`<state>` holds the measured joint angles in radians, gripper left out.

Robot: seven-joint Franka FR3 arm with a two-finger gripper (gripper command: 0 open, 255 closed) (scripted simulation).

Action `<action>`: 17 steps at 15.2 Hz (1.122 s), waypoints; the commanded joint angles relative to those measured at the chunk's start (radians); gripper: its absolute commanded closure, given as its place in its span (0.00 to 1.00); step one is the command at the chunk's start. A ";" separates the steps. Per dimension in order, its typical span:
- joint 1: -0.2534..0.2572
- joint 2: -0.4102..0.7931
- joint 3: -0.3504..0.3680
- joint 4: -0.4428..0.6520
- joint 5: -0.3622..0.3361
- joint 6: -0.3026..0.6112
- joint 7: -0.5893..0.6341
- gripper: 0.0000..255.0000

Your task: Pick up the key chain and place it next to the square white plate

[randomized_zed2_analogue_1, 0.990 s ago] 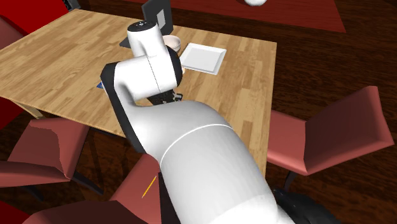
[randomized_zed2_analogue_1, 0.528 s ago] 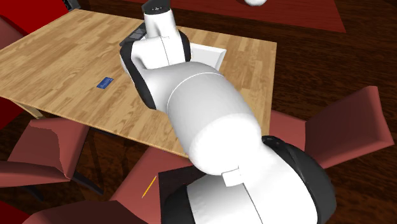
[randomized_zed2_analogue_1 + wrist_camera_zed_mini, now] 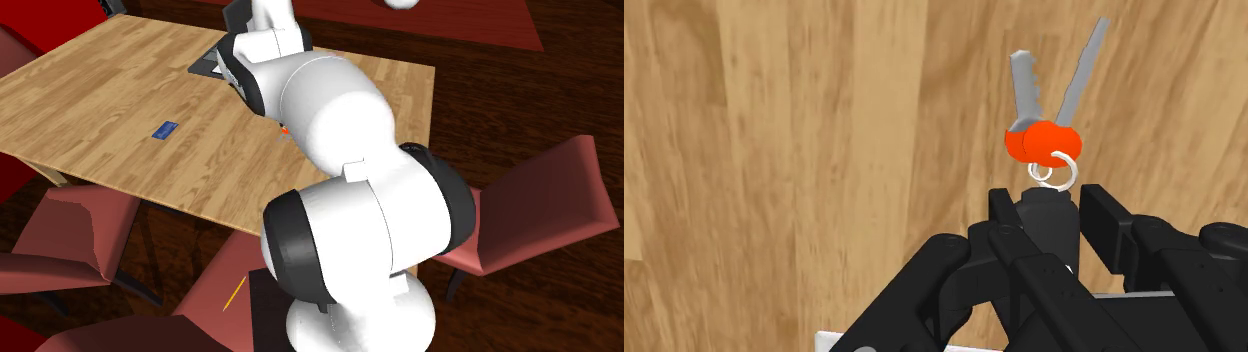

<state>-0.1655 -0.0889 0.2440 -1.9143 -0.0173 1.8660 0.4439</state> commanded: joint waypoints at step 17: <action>-0.031 0.300 -0.035 0.236 -0.067 0.058 -0.047 1.00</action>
<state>-0.1960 0.2108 0.2096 -1.6642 -0.0841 1.9098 0.3958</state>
